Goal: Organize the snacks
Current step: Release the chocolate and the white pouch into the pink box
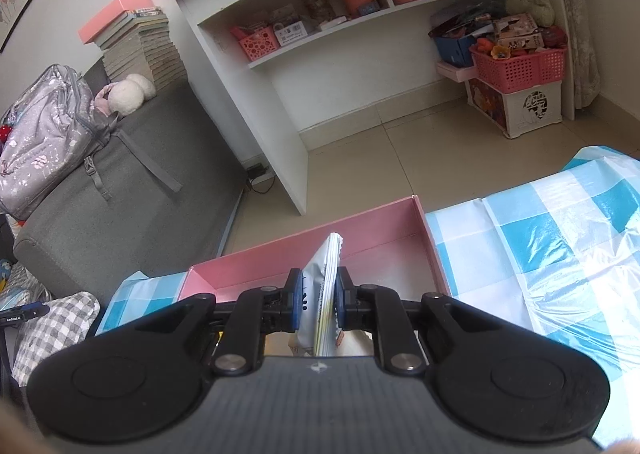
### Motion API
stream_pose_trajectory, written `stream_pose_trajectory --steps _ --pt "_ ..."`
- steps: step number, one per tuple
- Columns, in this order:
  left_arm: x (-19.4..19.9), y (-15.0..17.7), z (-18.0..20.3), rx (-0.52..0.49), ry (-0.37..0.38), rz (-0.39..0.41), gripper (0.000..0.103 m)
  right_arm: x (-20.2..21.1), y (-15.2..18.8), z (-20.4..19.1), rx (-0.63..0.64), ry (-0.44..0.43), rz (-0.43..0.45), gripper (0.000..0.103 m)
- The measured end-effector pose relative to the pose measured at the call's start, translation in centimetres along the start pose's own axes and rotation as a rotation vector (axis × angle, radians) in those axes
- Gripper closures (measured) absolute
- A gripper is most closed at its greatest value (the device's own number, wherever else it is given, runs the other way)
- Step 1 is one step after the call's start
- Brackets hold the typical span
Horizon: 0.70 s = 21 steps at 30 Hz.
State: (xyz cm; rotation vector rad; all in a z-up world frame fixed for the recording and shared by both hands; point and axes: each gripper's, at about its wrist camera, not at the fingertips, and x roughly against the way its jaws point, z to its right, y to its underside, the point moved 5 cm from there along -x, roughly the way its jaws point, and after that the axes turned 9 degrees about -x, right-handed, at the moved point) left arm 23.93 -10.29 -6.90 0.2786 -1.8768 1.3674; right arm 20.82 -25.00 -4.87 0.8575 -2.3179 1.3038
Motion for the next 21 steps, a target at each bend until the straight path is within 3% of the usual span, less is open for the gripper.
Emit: stream_pose_trajectory --steps 6,9,10,14,21 --pt "-1.0 -0.2 0.2 -0.029 -0.007 -0.007 0.065 -0.8 0.0 0.8 -0.036 -0.004 -0.012 0.088" --pt "-1.0 -0.4 0.2 -0.026 -0.011 0.000 0.059 -0.4 -0.2 0.9 -0.032 0.006 0.004 0.081" --pt "-1.0 -0.4 0.2 -0.022 -0.013 0.001 0.057 -0.3 -0.4 0.9 -0.025 0.008 0.008 0.075" --pt "-0.3 -0.5 0.3 -0.017 -0.019 0.006 0.031 0.6 -0.7 0.7 -0.002 0.026 0.036 0.043" --pt "2.7 -0.3 0.9 -0.024 -0.023 0.008 0.015 3.2 -1.1 -0.4 0.049 0.057 0.073 0.014"
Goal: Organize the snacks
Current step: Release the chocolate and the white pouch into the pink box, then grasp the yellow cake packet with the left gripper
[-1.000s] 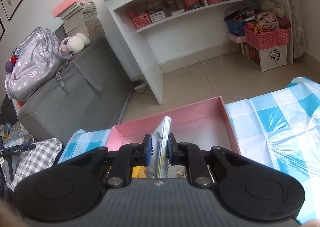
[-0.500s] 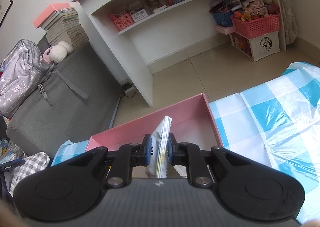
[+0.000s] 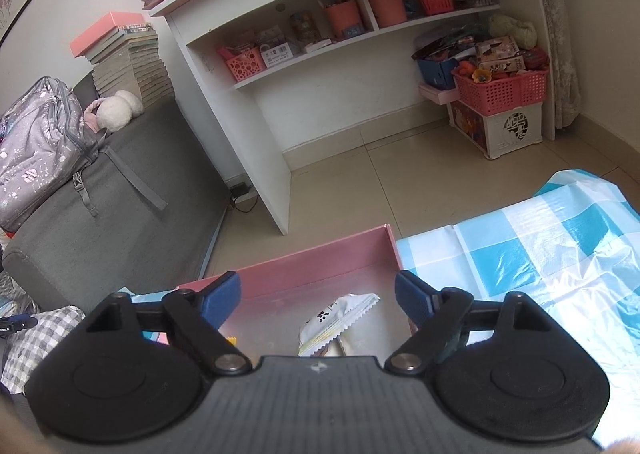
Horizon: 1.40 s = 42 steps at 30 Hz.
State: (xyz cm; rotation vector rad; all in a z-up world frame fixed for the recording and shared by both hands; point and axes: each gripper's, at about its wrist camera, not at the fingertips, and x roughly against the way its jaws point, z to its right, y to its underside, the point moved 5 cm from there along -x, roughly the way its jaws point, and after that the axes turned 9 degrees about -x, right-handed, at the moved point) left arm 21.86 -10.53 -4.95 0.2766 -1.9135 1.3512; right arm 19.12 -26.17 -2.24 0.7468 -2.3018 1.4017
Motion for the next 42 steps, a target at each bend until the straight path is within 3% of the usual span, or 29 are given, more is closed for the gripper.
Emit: stream_pose_trajectory --steps 5,9,21,31,42 --pt "2.7 1.0 -0.5 0.030 -0.016 -0.011 0.011 2.5 0.2 -0.8 0.046 0.029 0.025 0.000" --pt "5.0 2.3 -1.2 0.048 -0.032 -0.027 0.010 4.3 1.0 -1.5 0.110 0.049 0.042 0.000" --pt "10.1 7.9 -2.9 0.095 -0.058 -0.068 0.005 7.6 4.5 -1.9 0.165 0.083 -0.044 0.000" --pt "11.6 11.8 -3.6 0.067 -0.050 -0.054 0.005 8.9 7.9 -0.8 0.233 0.063 -0.100 0.000" --pt "11.9 12.5 -2.7 -0.002 -0.001 -0.036 0.006 8.8 9.9 0.1 0.318 0.081 -0.152 0.000"
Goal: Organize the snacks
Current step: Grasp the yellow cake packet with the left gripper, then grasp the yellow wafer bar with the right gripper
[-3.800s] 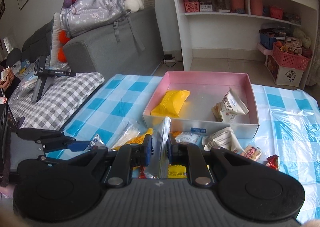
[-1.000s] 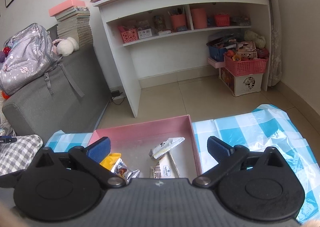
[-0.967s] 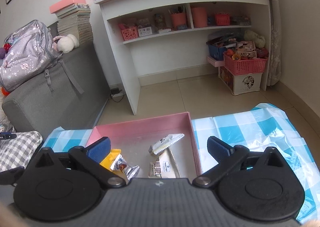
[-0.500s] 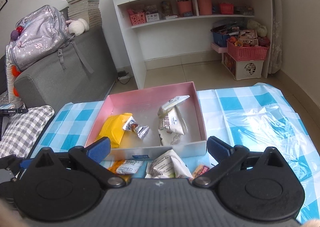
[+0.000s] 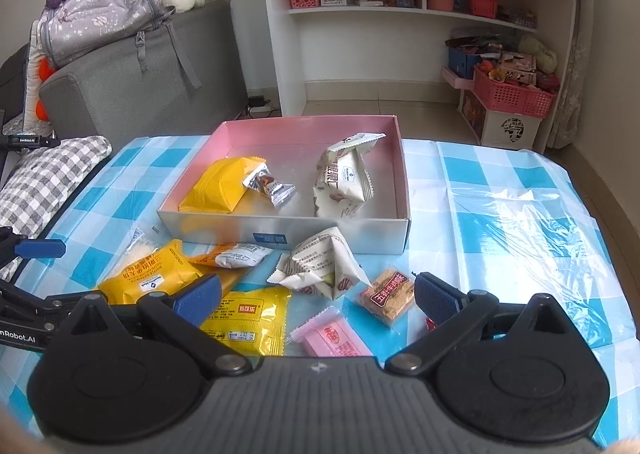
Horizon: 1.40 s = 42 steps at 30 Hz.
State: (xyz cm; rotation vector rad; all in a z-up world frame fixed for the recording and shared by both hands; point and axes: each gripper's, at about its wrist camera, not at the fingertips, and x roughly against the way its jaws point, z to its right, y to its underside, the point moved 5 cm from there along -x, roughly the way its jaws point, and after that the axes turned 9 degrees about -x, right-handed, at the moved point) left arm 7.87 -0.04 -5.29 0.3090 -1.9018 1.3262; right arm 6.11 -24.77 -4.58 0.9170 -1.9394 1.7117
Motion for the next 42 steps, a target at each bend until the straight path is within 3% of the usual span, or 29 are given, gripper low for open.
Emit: stream_pose_trajectory --steps 7,15,18,26,33,42 --pt "-0.2 -0.7 1.3 -0.050 0.049 0.022 0.013 -0.3 0.5 -0.6 0.042 -0.035 -0.018 0.000" --pt "-2.0 -0.9 1.4 -0.038 0.095 -0.012 0.048 -1.3 2.0 -2.1 0.173 -0.145 -0.058 0.000" --pt "-2.7 -1.2 1.6 -0.050 0.114 -0.016 0.052 -1.8 2.5 -2.8 0.238 -0.177 -0.069 0.002" --pt "-4.3 -2.0 1.5 -0.045 0.126 -0.039 0.058 -3.3 2.3 -3.8 0.321 -0.255 -0.096 0.028" --pt "-5.7 -1.8 1.1 -0.007 0.139 -0.085 0.061 -3.9 2.1 -4.9 0.369 -0.357 -0.143 0.032" --pt "-5.7 -1.3 1.0 0.017 0.149 -0.118 0.064 -4.3 3.7 -4.7 0.448 -0.321 -0.222 0.036"
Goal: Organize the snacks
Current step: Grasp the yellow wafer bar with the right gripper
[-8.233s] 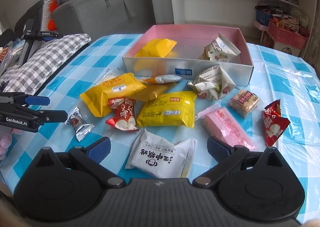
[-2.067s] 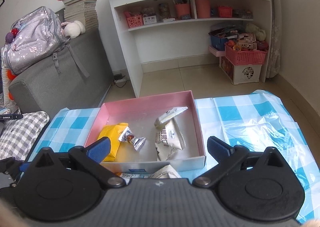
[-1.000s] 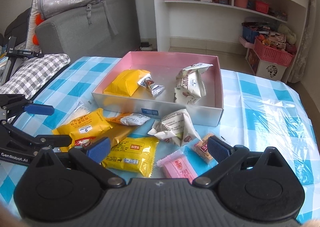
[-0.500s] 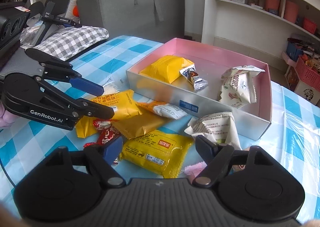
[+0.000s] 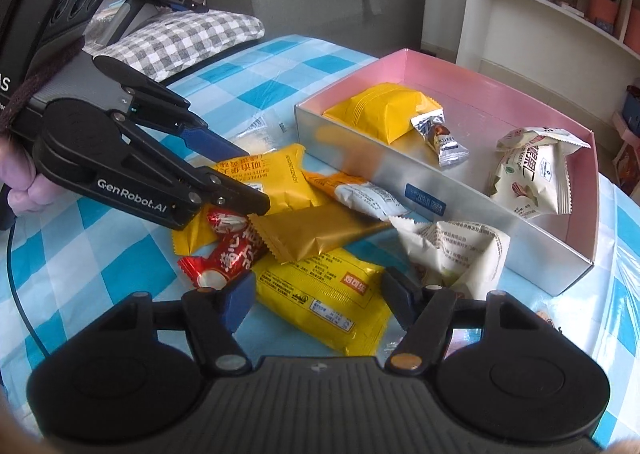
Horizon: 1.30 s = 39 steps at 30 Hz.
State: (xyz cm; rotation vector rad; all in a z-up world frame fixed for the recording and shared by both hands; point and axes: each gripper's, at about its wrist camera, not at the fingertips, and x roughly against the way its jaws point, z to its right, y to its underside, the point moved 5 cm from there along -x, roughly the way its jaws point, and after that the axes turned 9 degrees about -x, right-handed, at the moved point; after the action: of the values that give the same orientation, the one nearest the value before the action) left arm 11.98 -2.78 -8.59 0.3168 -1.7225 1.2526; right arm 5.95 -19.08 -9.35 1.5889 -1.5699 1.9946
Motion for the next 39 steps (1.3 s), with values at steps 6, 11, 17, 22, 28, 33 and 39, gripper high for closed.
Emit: stream_pose_trajectory --steps 6,11,17,22,28,33,39 --pt "0.8 1.1 -0.1 0.022 0.007 -0.034 0.065 1.1 1.2 -1.0 0.021 -0.028 -0.053 0.036" --pt "1.5 1.9 -0.3 0.046 0.010 -0.062 0.066 1.8 1.0 -1.7 0.051 -0.026 -0.033 0.037" --pt "1.3 2.0 -0.6 0.062 0.022 -0.063 0.065 0.3 0.1 -2.9 0.202 0.050 -0.044 0.023" --pt "0.6 1.6 -0.5 0.052 0.016 -0.058 0.064 -2.2 0.5 -4.1 0.309 0.081 -0.101 0.021" --pt "-0.6 1.5 -0.6 0.057 0.006 -0.072 0.060 -2.9 0.2 -3.8 0.283 0.081 -0.087 0.022" --pt "-0.8 1.4 -0.8 0.086 -0.009 -0.073 0.064 -2.5 0.3 -3.8 0.286 0.113 -0.070 0.032" --pt "-0.2 1.2 -0.6 0.084 -0.032 -0.065 0.065 -1.8 0.5 -3.9 0.304 0.130 -0.055 0.040"
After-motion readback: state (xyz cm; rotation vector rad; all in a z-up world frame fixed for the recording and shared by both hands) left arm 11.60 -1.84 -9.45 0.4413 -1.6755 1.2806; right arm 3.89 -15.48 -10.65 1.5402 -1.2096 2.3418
